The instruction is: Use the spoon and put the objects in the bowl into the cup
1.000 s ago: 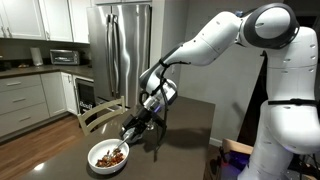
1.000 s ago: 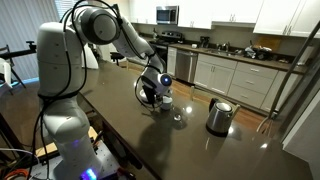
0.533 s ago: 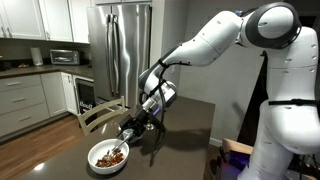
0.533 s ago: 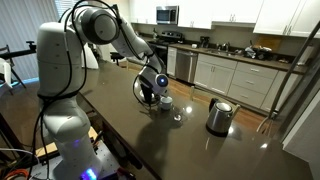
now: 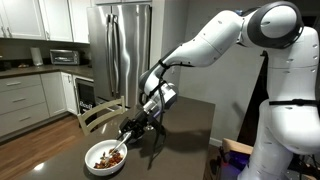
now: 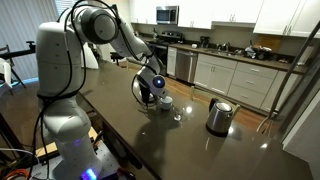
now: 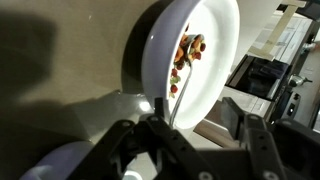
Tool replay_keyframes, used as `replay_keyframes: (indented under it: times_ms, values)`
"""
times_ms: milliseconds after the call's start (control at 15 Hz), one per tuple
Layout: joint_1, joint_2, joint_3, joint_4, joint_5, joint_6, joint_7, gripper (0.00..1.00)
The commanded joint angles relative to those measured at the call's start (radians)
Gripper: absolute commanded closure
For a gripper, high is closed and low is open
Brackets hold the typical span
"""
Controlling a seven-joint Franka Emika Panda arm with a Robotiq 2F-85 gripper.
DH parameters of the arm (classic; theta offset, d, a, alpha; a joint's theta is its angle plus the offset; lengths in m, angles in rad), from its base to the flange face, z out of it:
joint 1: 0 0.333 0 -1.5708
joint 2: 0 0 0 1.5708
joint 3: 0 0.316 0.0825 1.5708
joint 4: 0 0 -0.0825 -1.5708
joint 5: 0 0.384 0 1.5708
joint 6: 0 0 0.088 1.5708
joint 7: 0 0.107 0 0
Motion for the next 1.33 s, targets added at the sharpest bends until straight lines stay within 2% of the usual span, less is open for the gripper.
replay_keyframes:
  times_ms: [0, 267, 467, 600, 1267]
  values:
    - [0.012, -0.040, 0.008, -0.034, 0.055, 0.040, -0.019, 0.69]
    - [0.013, -0.053, 0.012, -0.046, 0.071, 0.059, -0.017, 0.93]
    - [0.012, -0.063, 0.014, -0.054, 0.074, 0.063, -0.017, 0.98]
    - [0.013, -0.075, 0.015, -0.056, 0.075, 0.063, -0.016, 0.95]
    - [0.011, -0.159, 0.039, -0.098, 0.031, 0.055, 0.007, 0.95]
